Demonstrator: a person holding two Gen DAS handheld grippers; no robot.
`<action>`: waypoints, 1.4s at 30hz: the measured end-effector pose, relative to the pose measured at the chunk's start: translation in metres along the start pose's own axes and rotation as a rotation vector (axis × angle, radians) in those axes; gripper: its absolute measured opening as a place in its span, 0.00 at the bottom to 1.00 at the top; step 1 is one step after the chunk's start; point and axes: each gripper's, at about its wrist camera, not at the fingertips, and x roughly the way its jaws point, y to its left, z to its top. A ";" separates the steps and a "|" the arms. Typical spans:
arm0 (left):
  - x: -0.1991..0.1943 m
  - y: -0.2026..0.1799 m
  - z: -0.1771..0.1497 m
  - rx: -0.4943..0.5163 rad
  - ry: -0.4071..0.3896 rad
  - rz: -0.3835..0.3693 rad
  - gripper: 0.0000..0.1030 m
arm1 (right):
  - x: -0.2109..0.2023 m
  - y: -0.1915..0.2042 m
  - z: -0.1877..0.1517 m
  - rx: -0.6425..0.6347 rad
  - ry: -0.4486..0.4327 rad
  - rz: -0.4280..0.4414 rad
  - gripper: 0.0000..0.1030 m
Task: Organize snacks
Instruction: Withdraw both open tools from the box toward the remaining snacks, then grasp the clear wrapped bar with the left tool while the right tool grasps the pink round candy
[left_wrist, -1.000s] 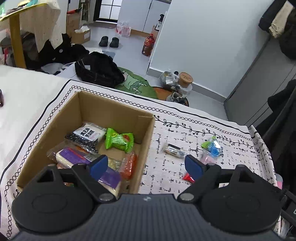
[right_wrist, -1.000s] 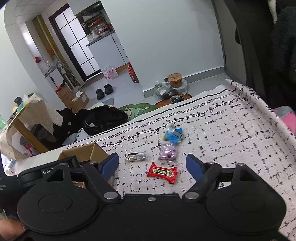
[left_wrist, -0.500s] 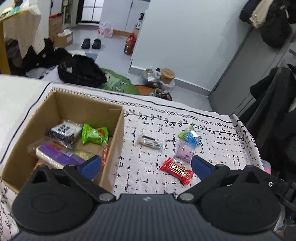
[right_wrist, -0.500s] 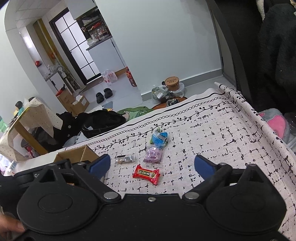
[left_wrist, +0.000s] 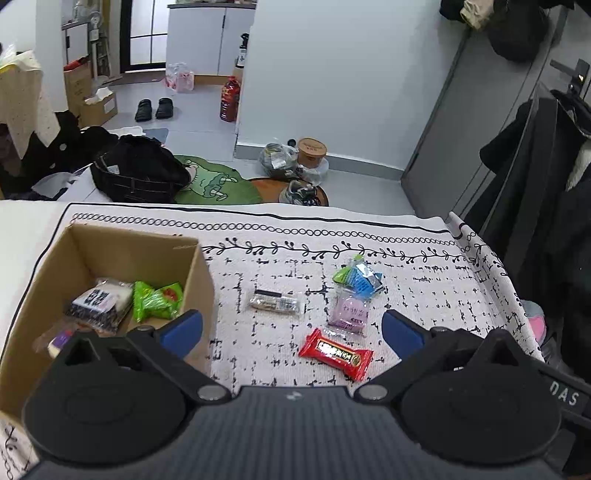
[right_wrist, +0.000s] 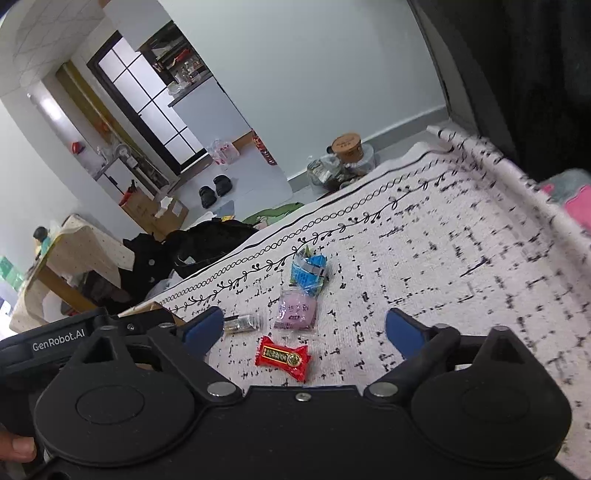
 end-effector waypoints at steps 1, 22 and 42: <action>0.004 -0.001 0.002 0.002 0.006 0.004 0.99 | 0.005 -0.001 0.001 0.008 0.009 0.009 0.83; 0.102 -0.005 0.017 -0.043 0.095 0.021 0.63 | 0.087 -0.009 0.003 0.085 0.171 0.074 0.57; 0.146 0.010 0.004 -0.057 0.128 0.077 0.63 | 0.106 0.001 -0.002 -0.034 0.175 0.052 0.31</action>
